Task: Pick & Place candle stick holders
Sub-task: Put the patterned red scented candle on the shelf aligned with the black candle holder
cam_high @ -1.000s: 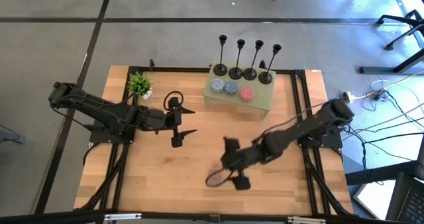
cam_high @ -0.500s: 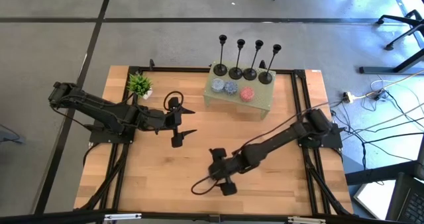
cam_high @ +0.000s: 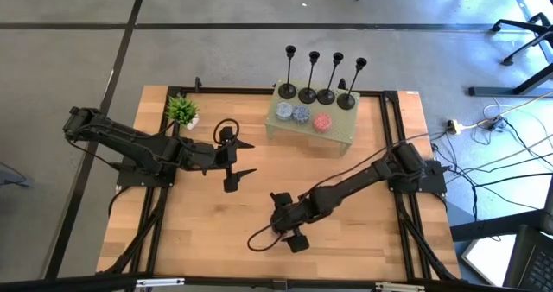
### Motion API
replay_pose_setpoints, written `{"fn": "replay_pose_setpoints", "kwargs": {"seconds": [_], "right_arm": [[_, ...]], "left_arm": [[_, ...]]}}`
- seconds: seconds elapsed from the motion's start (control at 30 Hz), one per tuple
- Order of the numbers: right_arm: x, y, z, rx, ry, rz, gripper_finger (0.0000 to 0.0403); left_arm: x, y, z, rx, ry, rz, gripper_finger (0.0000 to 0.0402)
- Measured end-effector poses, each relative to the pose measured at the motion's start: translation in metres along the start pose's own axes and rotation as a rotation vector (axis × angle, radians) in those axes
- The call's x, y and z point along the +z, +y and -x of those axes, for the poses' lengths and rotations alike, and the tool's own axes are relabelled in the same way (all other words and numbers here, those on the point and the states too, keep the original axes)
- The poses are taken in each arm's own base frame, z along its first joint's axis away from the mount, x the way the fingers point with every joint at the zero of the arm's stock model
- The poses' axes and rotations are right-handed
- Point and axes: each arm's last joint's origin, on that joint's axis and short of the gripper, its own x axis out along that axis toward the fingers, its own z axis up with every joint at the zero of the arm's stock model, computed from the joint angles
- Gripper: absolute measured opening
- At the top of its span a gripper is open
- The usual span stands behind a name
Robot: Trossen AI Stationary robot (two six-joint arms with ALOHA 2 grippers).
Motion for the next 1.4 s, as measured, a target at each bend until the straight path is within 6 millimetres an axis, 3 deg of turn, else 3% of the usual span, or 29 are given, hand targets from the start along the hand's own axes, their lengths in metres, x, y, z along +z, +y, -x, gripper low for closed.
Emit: {"fn": "replay_pose_setpoints", "kwargs": {"seconds": [0.37, 0.7, 0.9, 1.13, 1.4], "right_arm": [[-0.005, -0.006, -0.012, 0.028, 0.031, -0.014, 0.0367], [-0.004, -0.014, -0.011, 0.033, 0.019, -0.022, 0.0289], [-0.004, -0.013, -0.003, 0.034, 0.043, -0.037, 0.0289], [0.001, -0.008, 0.045, 0.015, 0.078, -0.125, 0.0303], [-0.009, 0.002, 0.145, -0.211, 0.111, -0.256, 0.0301]], "left_arm": [[0.0, 0.0, 0.0, 0.0, 0.0, 0.0, 0.0338], [0.0, 0.0, 0.0, 0.0, 0.0, 0.0, 0.0338], [0.0, 0.0, 0.0, 0.0, 0.0, 0.0, 0.0338], [0.0, 0.0, 0.0, 0.0, 0.0, -0.001, 0.0338], [0.0, 0.0, 0.0, 0.0, -0.001, 0.0, 0.0338]]}}
